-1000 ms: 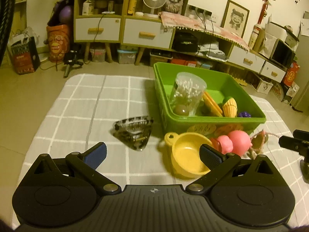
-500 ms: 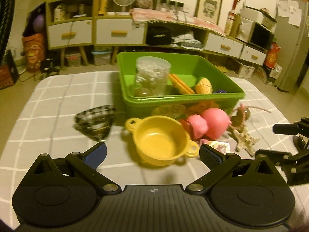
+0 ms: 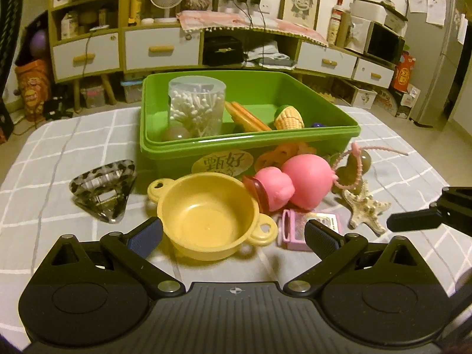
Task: Organize rigid objects
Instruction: 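Withdraw both tools from the tub back toward the remaining toys, then grasp the yellow toy pot with the left tool while the right tool grasps the pink card box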
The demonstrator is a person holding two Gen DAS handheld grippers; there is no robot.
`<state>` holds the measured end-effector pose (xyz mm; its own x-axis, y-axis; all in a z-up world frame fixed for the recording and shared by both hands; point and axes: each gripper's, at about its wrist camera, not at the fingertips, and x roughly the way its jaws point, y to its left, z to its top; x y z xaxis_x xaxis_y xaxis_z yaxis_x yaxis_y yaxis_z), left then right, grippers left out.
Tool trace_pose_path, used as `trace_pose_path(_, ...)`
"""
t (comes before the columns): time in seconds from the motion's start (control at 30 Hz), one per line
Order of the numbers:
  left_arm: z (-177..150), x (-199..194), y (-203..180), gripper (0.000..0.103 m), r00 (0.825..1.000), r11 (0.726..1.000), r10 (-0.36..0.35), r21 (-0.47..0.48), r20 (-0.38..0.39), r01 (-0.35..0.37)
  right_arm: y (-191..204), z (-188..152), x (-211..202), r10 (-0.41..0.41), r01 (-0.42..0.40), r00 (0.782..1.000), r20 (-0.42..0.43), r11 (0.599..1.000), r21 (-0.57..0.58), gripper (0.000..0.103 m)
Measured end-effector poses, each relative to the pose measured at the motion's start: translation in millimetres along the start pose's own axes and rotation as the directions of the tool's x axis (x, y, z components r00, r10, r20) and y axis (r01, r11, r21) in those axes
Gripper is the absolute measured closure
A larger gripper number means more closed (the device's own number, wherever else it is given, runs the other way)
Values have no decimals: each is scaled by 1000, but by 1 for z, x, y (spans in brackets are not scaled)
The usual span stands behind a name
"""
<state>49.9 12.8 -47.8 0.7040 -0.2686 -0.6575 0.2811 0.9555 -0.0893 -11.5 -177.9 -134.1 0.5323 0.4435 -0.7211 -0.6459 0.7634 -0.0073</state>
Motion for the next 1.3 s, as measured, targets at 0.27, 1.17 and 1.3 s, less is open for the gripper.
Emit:
trace_pose_path(0.27, 2, 0, 8, 15, 1000, 1000, 7, 10, -2, -7, 0, 2, 9, 2, -2, 1000, 3, 1000, 13, 32)
trace_pose_path(1.17, -2, -5, 38, 9, 996, 994, -80, -81, -32, 77, -3, 18, 56, -53, 52, 999, -8, 998, -36, 60)
trace_pose_path(1.3, -1, -2, 35, 6, 996, 995, -85, -61, -23, 83, 2, 20, 56, -52, 51, 999, -7, 997, -50, 72)
